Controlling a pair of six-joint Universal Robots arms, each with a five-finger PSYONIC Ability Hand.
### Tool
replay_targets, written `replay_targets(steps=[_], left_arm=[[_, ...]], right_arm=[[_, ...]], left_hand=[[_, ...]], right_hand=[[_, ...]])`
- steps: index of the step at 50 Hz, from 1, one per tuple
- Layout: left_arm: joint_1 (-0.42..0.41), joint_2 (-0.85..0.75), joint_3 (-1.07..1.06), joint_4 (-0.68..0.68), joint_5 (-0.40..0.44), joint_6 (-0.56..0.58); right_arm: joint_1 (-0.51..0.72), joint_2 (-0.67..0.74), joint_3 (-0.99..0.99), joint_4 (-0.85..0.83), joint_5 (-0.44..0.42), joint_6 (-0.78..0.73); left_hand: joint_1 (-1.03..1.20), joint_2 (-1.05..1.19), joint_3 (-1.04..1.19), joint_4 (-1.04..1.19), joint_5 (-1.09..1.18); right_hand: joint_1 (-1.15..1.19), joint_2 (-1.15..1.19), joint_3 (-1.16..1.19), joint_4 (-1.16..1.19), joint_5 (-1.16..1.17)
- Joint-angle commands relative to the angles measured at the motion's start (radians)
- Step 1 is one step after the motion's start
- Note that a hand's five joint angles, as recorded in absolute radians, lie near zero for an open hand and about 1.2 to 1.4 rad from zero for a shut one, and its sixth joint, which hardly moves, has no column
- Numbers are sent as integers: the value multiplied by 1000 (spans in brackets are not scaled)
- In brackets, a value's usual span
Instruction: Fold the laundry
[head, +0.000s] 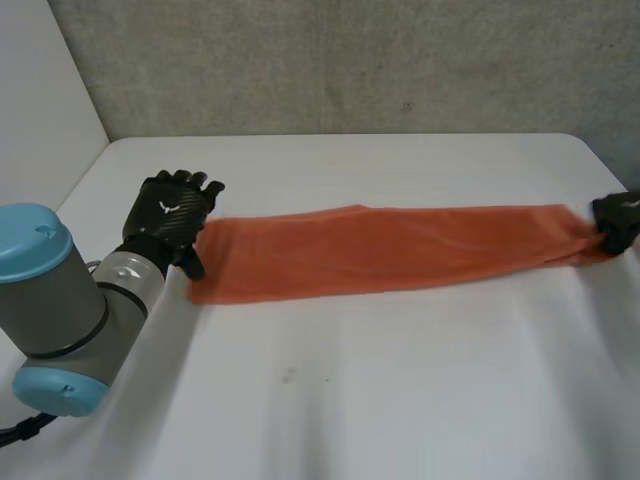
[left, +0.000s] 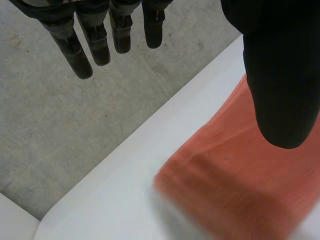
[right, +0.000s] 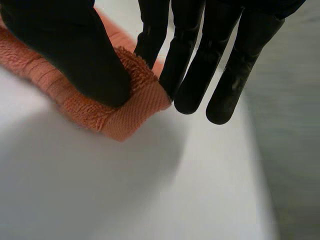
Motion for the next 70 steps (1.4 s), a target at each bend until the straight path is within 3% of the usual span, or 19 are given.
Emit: replay_targets(steps=[1,5,8,16,17,20,21,24,25,28,33,36,38,39,42,51,54,57,70], left_arm=[[-1,13,-8,0,-1,0],[-1,23,-11,0,-3,0],[-1,29,-20,0,-1,0],[1,38,-26,0,-1,0],[2,38,-26,0,-1,0],[5,38,-25,0,-1,0],[5,38,-26,0,-1,0],[5,38,-28,0,-3,0],[4,38,-28,0,-3,0],[1,38,-29,0,-3,0],[-4,38,-29,0,-1,0],[-18,36,-17,3,0,-1],[-36,30,-5,10,3,-1],[-36,30,-5,10,3,-1],[-75,15,28,24,7,-3],[-170,-68,124,27,-3,-1],[-180,-76,124,27,-3,-1],[-180,-76,118,27,-3,0],[-167,-49,72,26,-4,-1]], right_arm=[[-10,-80,-37,-89,117,-195],[38,-89,-69,-97,104,-242],[209,-94,-103,-118,58,-224],[475,-94,-72,-217,-143,-223],[571,-84,-50,-245,-224,-230],[604,-83,-39,-257,-255,-232],[701,-62,5,-302,-360,-236],[734,-31,24,-321,-398,-238],[757,18,45,-335,-424,-249],[757,46,53,-316,-421,-272],[739,31,64,-309,-386,-275],[637,-73,87,-269,-239,-194],[610,-97,96,-255,-203,-160],[551,-147,124,-214,-111,-41],[520,-152,148,-169,-53,76],[409,-150,253,3,-87,235],[380,-149,268,7,-87,236],[371,-147,268,3,-85,241],[354,-133,267,0,-87,258]], left_hand=[[-21,-30,-41,-31,-48],[-21,-30,-41,-31,-48],[-21,-30,-41,-31,-48],[-21,-30,-41,-31,-48],[-21,-30,-41,-31,-48],[-21,-30,-41,-31,-48],[-21,-30,-41,-31,-48],[-21,-30,-41,-31,-48],[-21,-30,-41,-31,-48],[-21,-30,-41,-31,-48],[-21,-30,-41,-31,-48],[-21,-30,-41,-31,-48],[-21,-30,-41,-31,-48],[-21,-30,-41,-31,-48],[-21,-30,-41,-31,-48],[-20,-29,-40,-30,-47],[-20,-29,-40,-30,-47],[-20,-29,-40,-30,-47],[-21,-30,-41,-31,-48]], right_hand=[[436,221,216,207,254],[436,221,216,207,254],[436,221,216,207,254],[436,221,216,207,254],[436,221,216,207,254],[436,221,216,207,254],[436,221,216,207,254],[436,221,216,207,254],[19,-196,-201,-211,-164],[-786,-1000,-1005,-1015,-968],[-786,-1000,-1005,-1015,-968],[-786,-1000,-1005,-1015,-968],[-786,-1000,-1005,-1015,-968],[-786,-1000,-1005,-1015,-968],[-786,-1000,-1005,-1015,-968],[-752,-967,-972,-982,-935],[-576,-791,-796,-806,-759],[-148,-363,-368,-377,-330],[-179,-394,-399,-409,-362]])
